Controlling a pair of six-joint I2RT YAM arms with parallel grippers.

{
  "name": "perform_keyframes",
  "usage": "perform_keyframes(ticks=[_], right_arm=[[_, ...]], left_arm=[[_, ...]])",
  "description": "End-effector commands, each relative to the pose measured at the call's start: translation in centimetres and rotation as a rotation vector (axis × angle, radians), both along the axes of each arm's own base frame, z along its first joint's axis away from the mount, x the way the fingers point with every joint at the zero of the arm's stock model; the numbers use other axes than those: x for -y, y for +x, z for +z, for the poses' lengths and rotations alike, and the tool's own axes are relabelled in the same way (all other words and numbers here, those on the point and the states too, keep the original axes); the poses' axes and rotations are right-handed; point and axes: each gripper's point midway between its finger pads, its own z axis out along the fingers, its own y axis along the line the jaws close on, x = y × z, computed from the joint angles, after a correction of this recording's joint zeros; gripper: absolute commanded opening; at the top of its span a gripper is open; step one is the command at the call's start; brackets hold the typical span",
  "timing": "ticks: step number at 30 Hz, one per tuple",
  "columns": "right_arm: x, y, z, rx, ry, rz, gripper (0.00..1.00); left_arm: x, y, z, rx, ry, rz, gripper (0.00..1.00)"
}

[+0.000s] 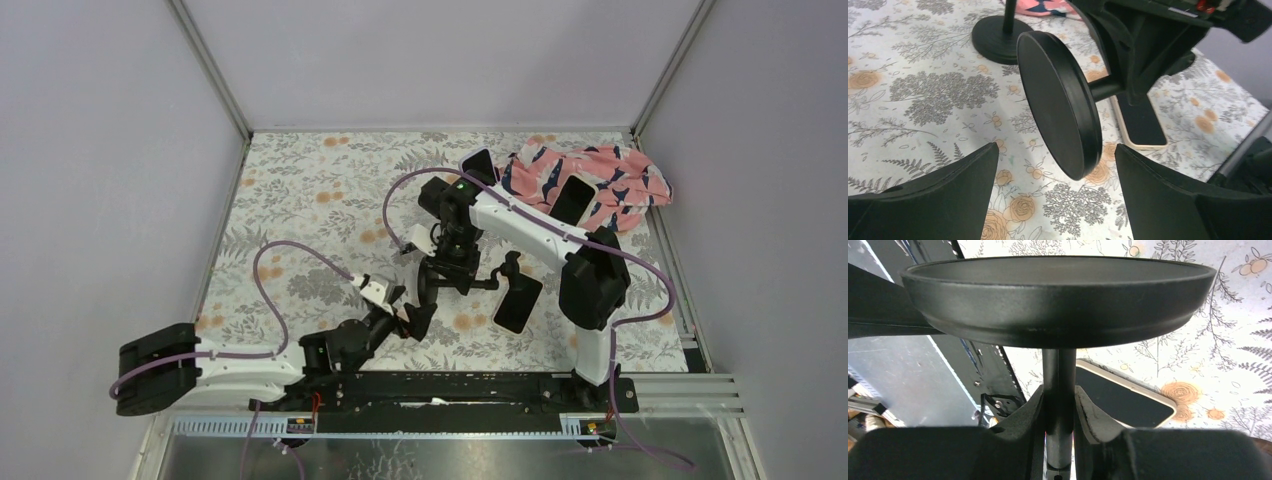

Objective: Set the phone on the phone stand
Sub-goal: Pick up the phone stand at the center of the board.

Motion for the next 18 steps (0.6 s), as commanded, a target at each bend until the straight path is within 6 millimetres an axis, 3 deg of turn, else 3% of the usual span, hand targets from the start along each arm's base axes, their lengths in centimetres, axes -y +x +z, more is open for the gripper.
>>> perform_keyframes(ticks=[1,8,12,15,16,18], right_arm=[[-1.7,-1.0,1.5,-0.058,0.062,-0.055,0.02],[-2.3,-1.6,1.5,-0.097,0.085,-0.075,0.03],[-2.4,-1.9,1.7,-0.117,0.097,-0.076,0.04],[-2.5,-2.3,2.0,-0.126,0.113,-0.07,0.08],[-2.5,-2.4,2.3,-0.13,0.125,-0.063,0.12],[-2.5,-2.7,2.9,-0.135,0.142,-0.05,0.2]], left_arm=[[-0.1,2.1,2.2,0.029,-0.079,0.147,0.9],[0.8,3.0,1.4,-0.002,-0.061,0.205,0.61],[0.9,3.2,1.0,-0.02,-0.055,0.227,0.36],[0.9,3.3,0.6,-0.041,-0.049,0.23,0.05],[0.9,3.2,0.5,-0.051,-0.049,0.218,0.0],[1.0,3.0,0.3,-0.074,-0.069,0.181,0.0]])
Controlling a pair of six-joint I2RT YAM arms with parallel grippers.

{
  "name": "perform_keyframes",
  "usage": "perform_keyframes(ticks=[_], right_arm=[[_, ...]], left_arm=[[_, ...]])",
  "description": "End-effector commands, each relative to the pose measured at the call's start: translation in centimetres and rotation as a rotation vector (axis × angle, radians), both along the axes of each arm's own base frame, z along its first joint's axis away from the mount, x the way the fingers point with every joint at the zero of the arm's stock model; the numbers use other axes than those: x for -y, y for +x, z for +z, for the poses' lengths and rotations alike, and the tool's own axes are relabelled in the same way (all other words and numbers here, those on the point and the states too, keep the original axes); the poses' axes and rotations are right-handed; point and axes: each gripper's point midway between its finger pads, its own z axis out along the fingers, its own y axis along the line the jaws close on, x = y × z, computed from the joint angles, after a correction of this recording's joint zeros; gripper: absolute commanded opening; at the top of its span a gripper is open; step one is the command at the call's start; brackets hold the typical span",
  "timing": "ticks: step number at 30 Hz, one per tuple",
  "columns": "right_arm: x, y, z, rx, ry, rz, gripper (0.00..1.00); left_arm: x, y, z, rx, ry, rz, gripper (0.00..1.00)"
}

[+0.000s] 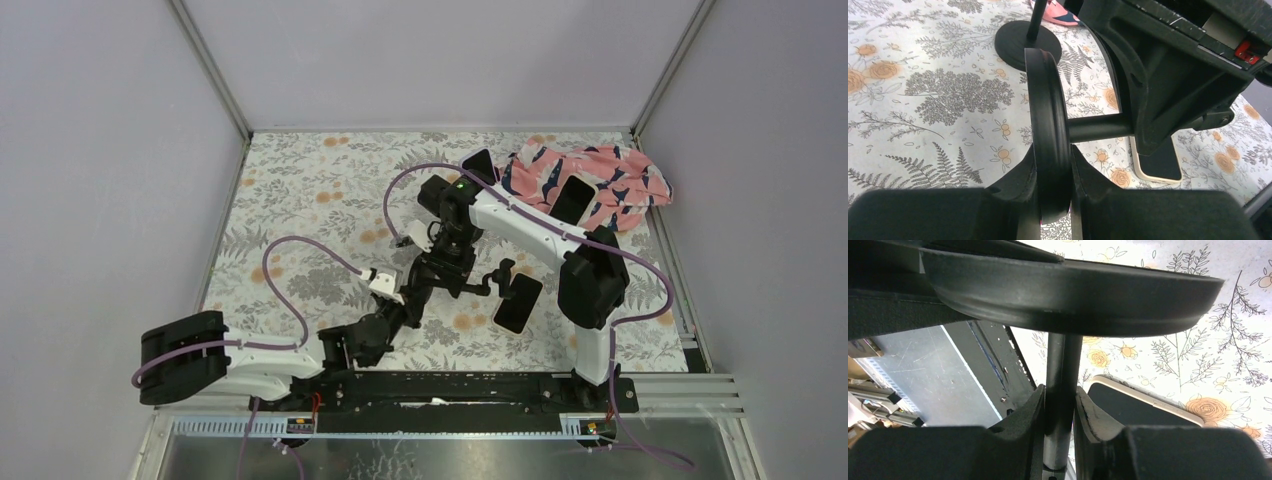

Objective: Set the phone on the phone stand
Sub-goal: Pick up the phone stand at the center of the board, then place the phone stand at the center of the board.

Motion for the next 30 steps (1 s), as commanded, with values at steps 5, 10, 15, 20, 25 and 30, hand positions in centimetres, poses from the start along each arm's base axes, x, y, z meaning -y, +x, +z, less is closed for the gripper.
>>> perform_keyframes(ticks=[5,10,15,20,25,30], right_arm=[[0.1,-1.4,4.8,0.023,0.133,0.092,0.58],[0.5,-0.5,9.1,0.101,0.256,0.119,0.74],[0.3,-0.5,14.1,0.182,0.419,0.167,0.76],[2.2,-1.1,15.7,0.271,0.52,0.276,0.79],[6.0,-3.4,15.3,0.362,0.652,0.418,0.88],[7.9,-6.2,11.0,0.321,0.638,0.483,0.94]], left_arm=[[-0.7,0.1,0.9,-0.101,-0.183,-0.087,0.0],[-0.7,-0.3,-0.3,-0.185,-0.171,-0.215,0.0],[-0.9,-1.1,-1.3,-0.255,-0.157,-0.372,0.0],[-0.6,-1.9,-0.7,-0.262,-0.124,-0.524,0.0],[0.2,-2.5,0.7,-0.259,-0.206,-0.671,0.0],[0.8,-2.6,1.0,-0.306,-0.277,-0.774,0.0]])
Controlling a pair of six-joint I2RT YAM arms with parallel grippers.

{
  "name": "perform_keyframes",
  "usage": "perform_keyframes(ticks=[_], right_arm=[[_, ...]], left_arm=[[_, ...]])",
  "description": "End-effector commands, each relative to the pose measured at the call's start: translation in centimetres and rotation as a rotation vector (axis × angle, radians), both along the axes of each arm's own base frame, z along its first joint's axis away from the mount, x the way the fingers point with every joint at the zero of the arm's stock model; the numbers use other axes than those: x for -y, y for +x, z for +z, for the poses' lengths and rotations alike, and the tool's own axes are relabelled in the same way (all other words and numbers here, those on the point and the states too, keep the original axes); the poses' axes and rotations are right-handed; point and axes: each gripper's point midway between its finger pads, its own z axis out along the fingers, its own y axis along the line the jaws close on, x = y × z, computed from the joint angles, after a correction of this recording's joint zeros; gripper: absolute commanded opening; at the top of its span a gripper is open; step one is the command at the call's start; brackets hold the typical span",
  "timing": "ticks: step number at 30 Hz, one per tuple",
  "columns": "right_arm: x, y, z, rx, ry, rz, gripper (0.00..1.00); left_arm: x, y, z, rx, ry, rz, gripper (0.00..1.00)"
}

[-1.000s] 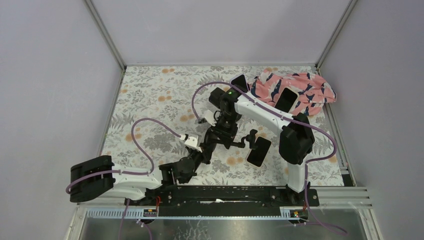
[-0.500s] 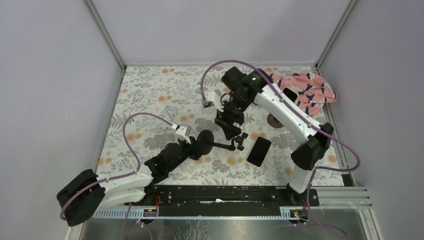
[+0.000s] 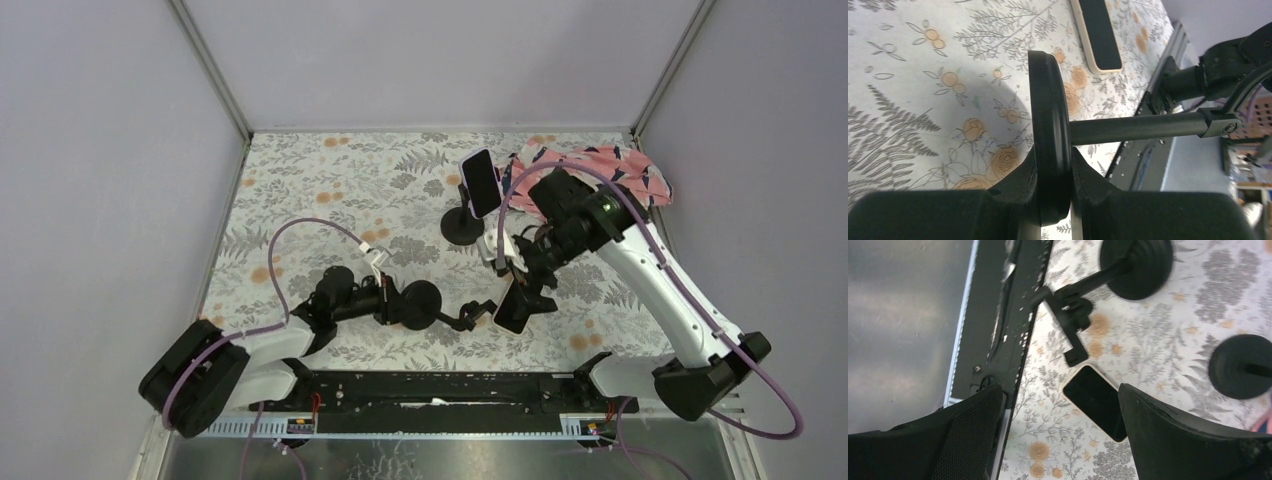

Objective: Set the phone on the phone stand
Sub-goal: Place the phone stand at the center of the board.

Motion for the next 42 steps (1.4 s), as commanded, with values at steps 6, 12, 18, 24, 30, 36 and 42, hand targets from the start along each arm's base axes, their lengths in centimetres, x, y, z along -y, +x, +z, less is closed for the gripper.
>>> perform_keyframes(ticks=[6,12,18,24,30,36,42], right_arm=[[-1.9,-2.4,-3.1,-0.097,0.148,0.138,0.94],[-4.0,-0.7,-3.5,-0.144,0.194,0.075,0.91],[-4.8,-1.8,-3.6,-0.253,0.214,0.075,0.72],[-4.8,-1.1,-4.4,-0.226,0.173,0.009,0.36],[-5.3,0.1,-5.1,-0.197,0.142,-0.074,0.19],[-5.6,2.9,-6.2,-0.086,0.048,-0.25,0.03],[-5.8,6.9,-6.2,0.013,0.024,-0.47,0.0]], left_arm=[[2.7,0.5,5.8,0.035,-0.253,-0.228,0.0],[3.0,1.2,5.7,0.049,-0.226,-0.238,0.0],[2.8,2.7,4.6,-0.009,-0.246,-0.199,0.0],[2.3,4.5,3.7,-0.104,-0.312,-0.142,0.0],[2.1,6.3,1.7,-0.218,-0.329,-0.042,0.0],[1.3,8.2,-1.7,-0.356,-0.31,0.119,0.0],[0.7,10.2,-3.9,-0.425,-0.305,0.256,0.0]])
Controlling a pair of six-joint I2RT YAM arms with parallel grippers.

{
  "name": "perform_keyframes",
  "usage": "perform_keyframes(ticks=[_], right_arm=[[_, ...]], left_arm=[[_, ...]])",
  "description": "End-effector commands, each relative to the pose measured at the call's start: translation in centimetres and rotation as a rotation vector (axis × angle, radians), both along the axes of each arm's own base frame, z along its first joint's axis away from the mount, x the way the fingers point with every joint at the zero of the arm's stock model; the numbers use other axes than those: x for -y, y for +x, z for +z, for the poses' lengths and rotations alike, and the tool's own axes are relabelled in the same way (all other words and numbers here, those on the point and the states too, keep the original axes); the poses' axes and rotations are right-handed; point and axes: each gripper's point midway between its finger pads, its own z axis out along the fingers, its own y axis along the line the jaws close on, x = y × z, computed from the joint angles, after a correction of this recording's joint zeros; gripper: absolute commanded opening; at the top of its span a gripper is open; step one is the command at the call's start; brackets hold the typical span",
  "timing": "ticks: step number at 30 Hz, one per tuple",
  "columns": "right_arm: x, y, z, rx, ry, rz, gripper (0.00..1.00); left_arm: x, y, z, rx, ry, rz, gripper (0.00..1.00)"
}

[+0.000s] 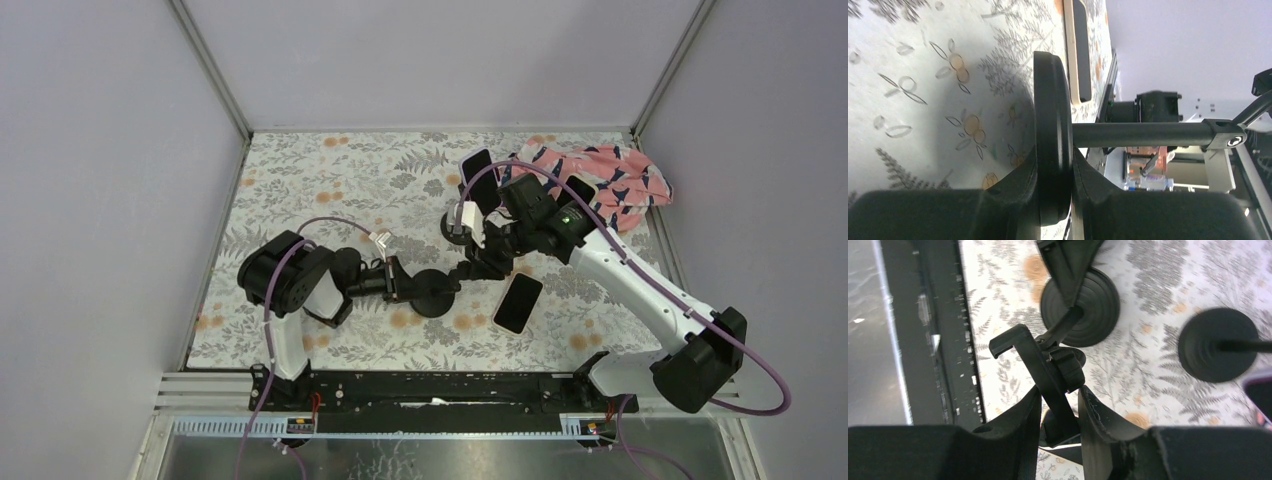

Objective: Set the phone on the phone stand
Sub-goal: Place the phone stand at the center of the board.

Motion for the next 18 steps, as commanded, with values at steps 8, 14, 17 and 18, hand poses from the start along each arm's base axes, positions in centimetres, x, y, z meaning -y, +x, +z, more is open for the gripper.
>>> perform_keyframes(ticks=[8,14,17,18], right_arm=[[-4.3,1.6,0.5,-0.036,0.021,-0.165,0.0],[-6.0,1.3,0.0,-0.059,-0.003,-0.146,0.01],[-5.7,1.2,-0.3,-0.047,-0.023,-0.141,0.02],[-5.6,1.3,-0.2,-0.036,-0.027,-0.143,0.03]], left_arm=[[0.5,6.3,-0.2,-0.076,-0.047,0.217,0.04],[-0.6,6.7,-0.4,-0.055,-0.002,0.276,0.41],[-2.8,7.4,-0.2,-0.022,0.063,0.364,0.6],[-3.4,7.6,0.1,-0.001,0.083,0.39,0.64]])
